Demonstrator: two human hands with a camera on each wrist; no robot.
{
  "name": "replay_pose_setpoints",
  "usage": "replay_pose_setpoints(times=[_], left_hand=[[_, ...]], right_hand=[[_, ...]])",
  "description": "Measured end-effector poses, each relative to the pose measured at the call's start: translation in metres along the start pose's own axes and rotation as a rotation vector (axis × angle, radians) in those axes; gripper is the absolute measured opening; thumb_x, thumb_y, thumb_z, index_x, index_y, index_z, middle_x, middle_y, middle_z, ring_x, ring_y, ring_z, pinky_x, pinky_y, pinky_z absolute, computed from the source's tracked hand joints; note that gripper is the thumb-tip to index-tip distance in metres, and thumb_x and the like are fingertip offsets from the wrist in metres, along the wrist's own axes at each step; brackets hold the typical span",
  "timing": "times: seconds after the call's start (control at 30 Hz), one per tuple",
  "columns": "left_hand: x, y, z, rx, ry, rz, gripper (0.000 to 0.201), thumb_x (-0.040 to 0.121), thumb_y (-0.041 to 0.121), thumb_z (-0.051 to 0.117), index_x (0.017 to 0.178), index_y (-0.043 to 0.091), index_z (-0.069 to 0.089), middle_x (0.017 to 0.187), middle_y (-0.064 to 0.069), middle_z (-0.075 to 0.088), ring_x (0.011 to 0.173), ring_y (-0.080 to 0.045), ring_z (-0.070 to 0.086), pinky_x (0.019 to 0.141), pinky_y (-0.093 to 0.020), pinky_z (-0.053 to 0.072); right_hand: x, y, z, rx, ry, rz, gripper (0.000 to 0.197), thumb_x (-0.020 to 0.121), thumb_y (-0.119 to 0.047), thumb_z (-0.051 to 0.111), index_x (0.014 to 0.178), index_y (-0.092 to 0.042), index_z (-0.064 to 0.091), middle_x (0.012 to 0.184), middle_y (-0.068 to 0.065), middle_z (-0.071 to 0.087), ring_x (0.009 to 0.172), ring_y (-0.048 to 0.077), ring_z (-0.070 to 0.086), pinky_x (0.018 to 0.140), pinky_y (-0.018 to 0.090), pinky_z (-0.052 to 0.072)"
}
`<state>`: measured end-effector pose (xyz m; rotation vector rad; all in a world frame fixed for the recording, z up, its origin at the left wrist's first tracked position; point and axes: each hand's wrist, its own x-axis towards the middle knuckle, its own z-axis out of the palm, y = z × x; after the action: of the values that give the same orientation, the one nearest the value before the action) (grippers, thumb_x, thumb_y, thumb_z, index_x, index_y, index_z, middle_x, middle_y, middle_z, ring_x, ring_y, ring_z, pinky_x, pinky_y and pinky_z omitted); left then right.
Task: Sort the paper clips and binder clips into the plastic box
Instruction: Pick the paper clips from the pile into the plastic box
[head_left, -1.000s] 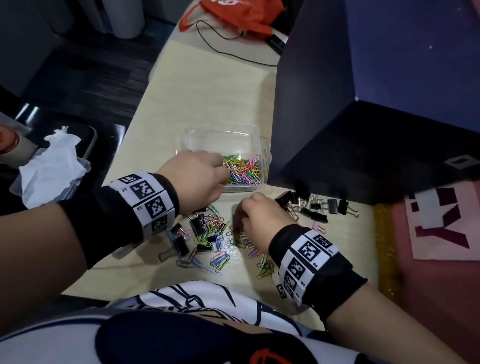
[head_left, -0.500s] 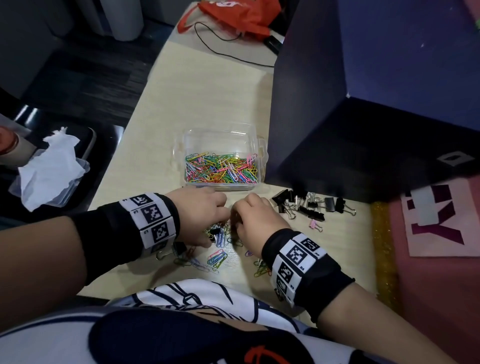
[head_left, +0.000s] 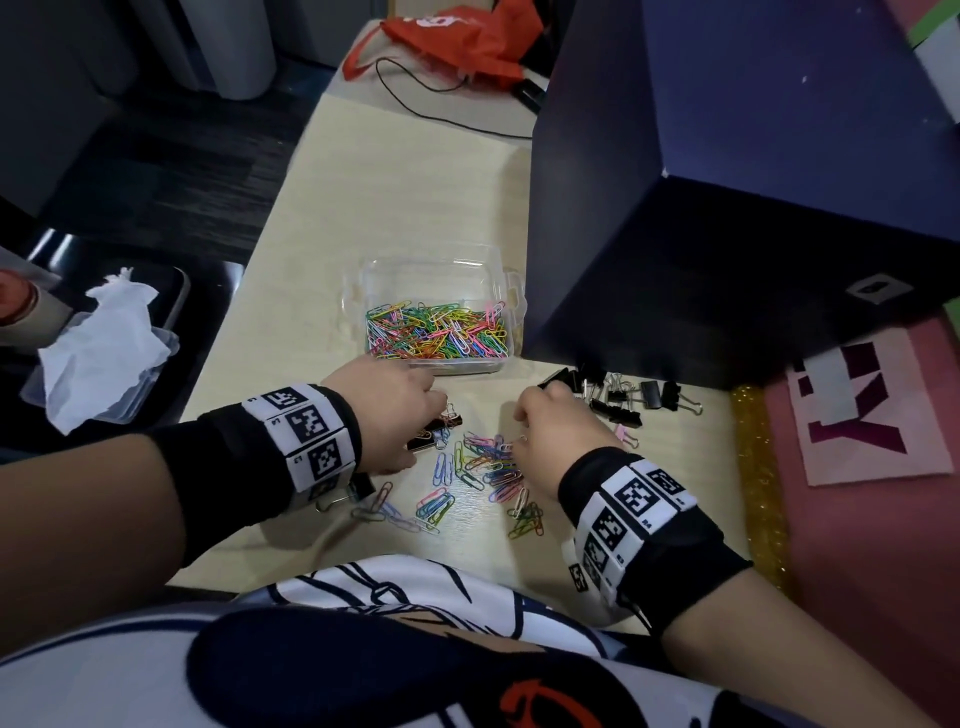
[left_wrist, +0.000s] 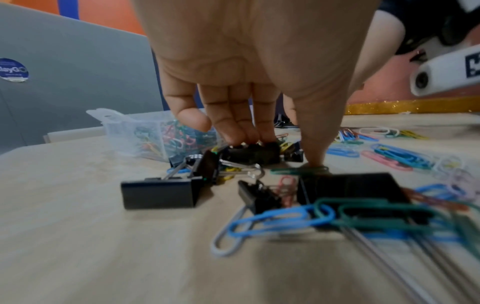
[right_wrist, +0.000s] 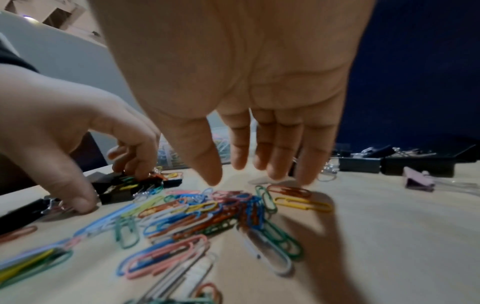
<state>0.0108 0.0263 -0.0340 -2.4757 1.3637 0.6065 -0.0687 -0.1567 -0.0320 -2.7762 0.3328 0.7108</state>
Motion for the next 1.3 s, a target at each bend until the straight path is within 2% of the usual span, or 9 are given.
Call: replay_pose_setpoints(times=[0.13,0.2,0.3,0.43,0.63,0.83,1.0,1.2,1.3], left_hand=[[-0.001,0.004,0.001,0.015,0.023,-0.008,0.039,0.086,0.043,0.055,0.118,0.020,0.052,0.112,-0.002,0.054,0.104,-0.025,0.055,0.084,-0.036,0.046],[-0.002,0.006,0.002,0.023,0.042,-0.010,0.034,0.087,0.035,0.052,0.116,0.020,0.055,0.111,-0.002,0.055,0.102,-0.025,0.056,0.083,-0.035,0.046],[-0.003,0.009,0.001,0.021,0.057,-0.019,0.030,0.086,0.030,0.049,0.113,0.020,0.057,0.109,-0.001,0.055,0.101,-0.025,0.056,0.082,-0.034,0.047],[-0.002,0.011,0.000,0.008,0.041,-0.033,0.032,0.084,0.031,0.049,0.113,0.020,0.056,0.109,-0.001,0.055,0.102,-0.024,0.055,0.083,-0.035,0.048],[-0.002,0.012,-0.001,-0.009,0.012,-0.050,0.034,0.081,0.034,0.051,0.112,0.020,0.055,0.107,-0.001,0.053,0.099,-0.023,0.055,0.080,-0.034,0.047],[-0.007,0.006,0.000,-0.010,0.047,-0.064,0.035,0.082,0.037,0.053,0.112,0.020,0.054,0.106,0.000,0.053,0.099,-0.023,0.055,0.077,-0.033,0.047],[-0.011,0.005,0.003,0.029,0.065,-0.042,0.029,0.092,0.032,0.045,0.119,0.027,0.054,0.110,0.000,0.053,0.102,-0.024,0.054,0.076,-0.033,0.044],[-0.012,0.004,0.005,-0.009,0.096,-0.064,0.031,0.092,0.026,0.044,0.122,0.029,0.050,0.112,0.000,0.050,0.106,-0.024,0.051,0.080,-0.035,0.043],[-0.012,0.009,0.004,-0.051,0.135,-0.087,0.034,0.086,0.036,0.047,0.118,0.025,0.051,0.111,0.000,0.051,0.104,-0.023,0.051,0.080,-0.034,0.041]], right_hand=[[-0.009,0.001,0.002,-0.081,-0.176,0.118,0.079,0.072,-0.045,0.074,0.134,-0.019,0.033,0.133,0.007,0.031,0.122,0.029,0.042,0.095,0.040,0.046],[-0.016,-0.001,0.006,-0.119,-0.221,0.122,0.088,0.066,-0.038,0.080,0.135,-0.020,0.029,0.132,0.009,0.027,0.119,0.030,0.044,0.091,0.040,0.049],[-0.022,-0.004,0.016,-0.118,-0.190,0.077,0.081,0.069,-0.025,0.080,0.132,-0.022,0.029,0.128,0.010,0.027,0.112,0.029,0.047,0.085,0.036,0.050],[-0.018,-0.005,0.023,0.058,-0.101,0.030,0.063,0.077,-0.026,0.076,0.127,-0.022,0.038,0.125,0.007,0.032,0.108,0.028,0.052,0.095,0.036,0.047],[-0.014,-0.005,0.028,0.094,-0.003,-0.053,0.040,0.087,-0.021,0.061,0.124,-0.022,0.046,0.120,0.006,0.039,0.104,0.027,0.053,0.094,0.033,0.045],[-0.011,-0.008,0.025,0.036,0.092,-0.084,0.036,0.089,-0.027,0.057,0.123,-0.024,0.049,0.124,0.004,0.041,0.117,0.025,0.042,0.097,0.034,0.040],[-0.009,-0.025,0.022,-0.022,0.100,-0.270,0.040,0.092,-0.028,0.052,0.131,-0.034,0.046,0.131,-0.002,0.039,0.121,0.024,0.035,0.099,0.037,0.036],[-0.004,-0.022,0.024,-0.086,0.085,-0.195,0.035,0.092,-0.020,0.049,0.127,-0.027,0.047,0.125,0.002,0.044,0.118,0.026,0.039,0.097,0.039,0.038],[0.000,-0.021,0.020,-0.025,0.101,-0.137,0.027,0.094,-0.025,0.047,0.122,-0.024,0.048,0.123,0.004,0.048,0.120,0.026,0.041,0.097,0.039,0.041]])
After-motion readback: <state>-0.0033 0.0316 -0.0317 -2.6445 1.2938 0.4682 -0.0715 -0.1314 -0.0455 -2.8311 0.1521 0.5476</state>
